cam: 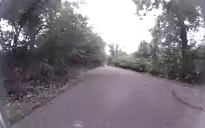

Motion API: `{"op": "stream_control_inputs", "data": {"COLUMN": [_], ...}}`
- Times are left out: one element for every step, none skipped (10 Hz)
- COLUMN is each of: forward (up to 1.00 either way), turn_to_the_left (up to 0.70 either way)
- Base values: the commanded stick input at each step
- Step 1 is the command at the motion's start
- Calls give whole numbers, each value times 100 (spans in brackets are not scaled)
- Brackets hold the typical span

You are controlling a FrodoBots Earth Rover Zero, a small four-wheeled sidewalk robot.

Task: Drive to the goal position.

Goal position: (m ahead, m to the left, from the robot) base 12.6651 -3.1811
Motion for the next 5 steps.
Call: {"op": "stream_control_inputs", "data": {"forward": [70, 70, 70, 70, 70], "turn_to_the_left": [0, 0, 0, 0, 0]}}
